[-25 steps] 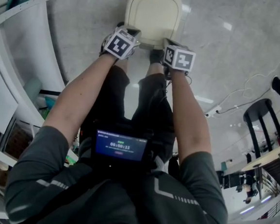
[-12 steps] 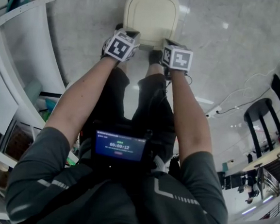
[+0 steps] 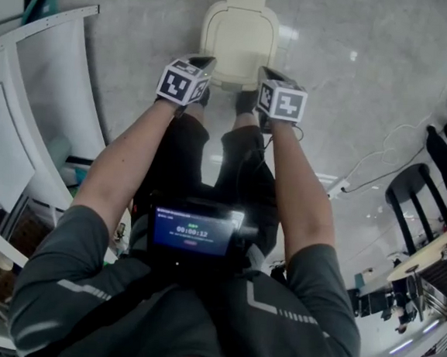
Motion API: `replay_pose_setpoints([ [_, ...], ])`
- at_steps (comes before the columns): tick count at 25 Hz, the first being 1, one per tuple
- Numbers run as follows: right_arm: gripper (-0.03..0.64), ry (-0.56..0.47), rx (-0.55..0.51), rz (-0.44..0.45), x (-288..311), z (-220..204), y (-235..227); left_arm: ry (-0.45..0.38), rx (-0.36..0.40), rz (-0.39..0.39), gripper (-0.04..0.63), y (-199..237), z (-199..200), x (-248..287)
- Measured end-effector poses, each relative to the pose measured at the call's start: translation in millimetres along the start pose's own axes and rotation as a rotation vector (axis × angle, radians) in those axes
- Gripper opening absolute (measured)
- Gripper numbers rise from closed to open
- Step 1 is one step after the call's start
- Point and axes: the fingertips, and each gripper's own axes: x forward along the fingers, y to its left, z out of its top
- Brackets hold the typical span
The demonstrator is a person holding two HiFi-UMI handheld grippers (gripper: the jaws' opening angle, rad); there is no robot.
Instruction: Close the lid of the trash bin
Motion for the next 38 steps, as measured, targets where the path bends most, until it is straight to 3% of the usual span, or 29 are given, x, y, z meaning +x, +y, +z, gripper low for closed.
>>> replay_pose_setpoints([
  [4, 0.011, -0.077, 0.004, 0.019, -26, 30, 7, -0.092, -0.004, 0.007, 0.003, -2, 40, -29],
  [11, 0.011, -0.273, -0.036, 0.068, -76, 105, 21, -0.291, 0.074, 0.014, 0.003, -8, 117, -81],
  [16, 0.011, -0.351, -0.083, 0.064, -82, 160, 19, -0.365, 0.105, -0.006, 0.003, 10, 158, -93],
  [22, 0.011, -0.516, -0.135, 0.087, -156, 204, 33, -0.492, 0.142, 0.003, 0.003, -7, 194, -151],
  [27, 0.011, -0.682, -0.210, 0.084, -239, 232, 58, -0.615, 0.178, -0.025, 0.002, -41, 218, -223],
  [32, 0.011, -0.762, -0.259, 0.151, -293, 255, 89, -0.733, 0.172, -0.021, 0.002, -54, 245, -273],
  [38, 0.009, -0.840, -0.325, 0.209, -351, 266, 116, -0.829, 0.244, 0.005, 0.002, -77, 273, -329],
])
